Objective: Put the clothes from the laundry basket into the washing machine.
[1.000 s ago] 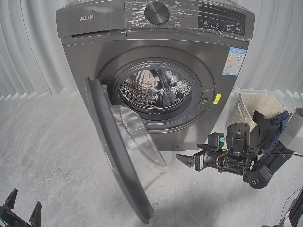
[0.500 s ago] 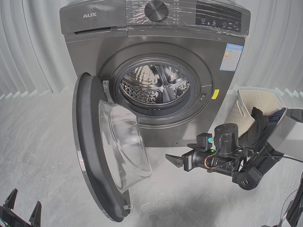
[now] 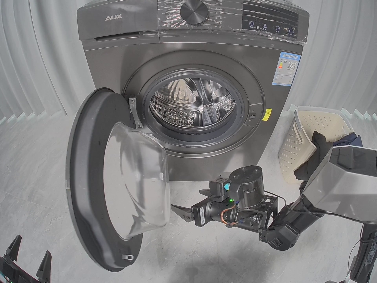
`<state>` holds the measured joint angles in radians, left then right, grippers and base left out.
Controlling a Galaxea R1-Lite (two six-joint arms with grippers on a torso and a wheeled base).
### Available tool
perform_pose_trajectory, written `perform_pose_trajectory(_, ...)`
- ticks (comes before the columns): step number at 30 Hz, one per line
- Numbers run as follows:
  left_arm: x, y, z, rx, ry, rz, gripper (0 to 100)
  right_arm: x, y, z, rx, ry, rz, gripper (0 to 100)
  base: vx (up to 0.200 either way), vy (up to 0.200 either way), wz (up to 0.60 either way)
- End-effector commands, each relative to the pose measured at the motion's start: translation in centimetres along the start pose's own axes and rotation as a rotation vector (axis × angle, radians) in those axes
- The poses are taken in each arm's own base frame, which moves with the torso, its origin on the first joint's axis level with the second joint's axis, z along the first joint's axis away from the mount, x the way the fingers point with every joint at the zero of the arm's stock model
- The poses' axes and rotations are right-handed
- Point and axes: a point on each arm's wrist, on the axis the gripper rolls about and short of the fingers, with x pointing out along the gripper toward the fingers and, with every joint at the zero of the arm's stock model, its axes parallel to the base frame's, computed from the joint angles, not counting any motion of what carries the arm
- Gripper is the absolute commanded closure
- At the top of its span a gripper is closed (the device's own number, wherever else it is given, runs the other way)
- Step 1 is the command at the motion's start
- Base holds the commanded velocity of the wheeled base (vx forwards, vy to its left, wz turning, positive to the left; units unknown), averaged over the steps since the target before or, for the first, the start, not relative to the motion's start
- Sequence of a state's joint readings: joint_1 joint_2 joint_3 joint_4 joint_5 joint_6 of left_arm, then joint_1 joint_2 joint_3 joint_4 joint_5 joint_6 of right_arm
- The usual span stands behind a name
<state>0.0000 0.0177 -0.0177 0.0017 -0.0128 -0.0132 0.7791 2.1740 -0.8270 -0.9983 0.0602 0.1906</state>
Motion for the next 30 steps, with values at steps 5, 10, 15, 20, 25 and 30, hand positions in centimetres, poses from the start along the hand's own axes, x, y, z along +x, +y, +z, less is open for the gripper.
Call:
perform_pose_trajectory(5, 0.0, 0.0, -0.5, 0.001, -0.002, -0.001, 0, 1.1, 0.1, 0.8, 0.002, -0.037, -0.002, 0, 0.0, 0.0, 0.0)
perform_pose_trajectory(10, 0.0, 0.0, -0.5, -0.001, -0.002, -0.001, 0, 2.7, 0.5, 0.9, -0.003, -0.043, 0.02, 0, 0.0, 0.0, 0.0)
perform_pose_trajectory(15, 0.0, 0.0, -0.5, -0.001, -0.002, -0.003, 0, 5.3, 0.7, 0.6, -0.005, -0.036, 0.026, 0, 0.0, 0.0, 0.0)
perform_pose_trajectory(20, 0.0, 0.0, -0.5, -0.002, -0.002, -0.003, 0, 7.4, 1.5, 0.4, -0.01, -0.055, 0.032, 0, 0.0, 0.0, 0.0)
perform_pose_trajectory(25, 0.0, 0.0, -0.5, -0.001, -0.002, -0.001, 0, 8.7, 2.3, 0.2, -0.014, -0.066, 0.006, 0, 0.0, 0.0, 0.0)
perform_pose_trajectory(30, 0.0, 0.0, -0.5, 0.002, -0.002, 0.0, 0, 10.5, 3.6, 0.1, 0.009, -0.092, 0.003, 0, 0.0, 0.0, 0.0)
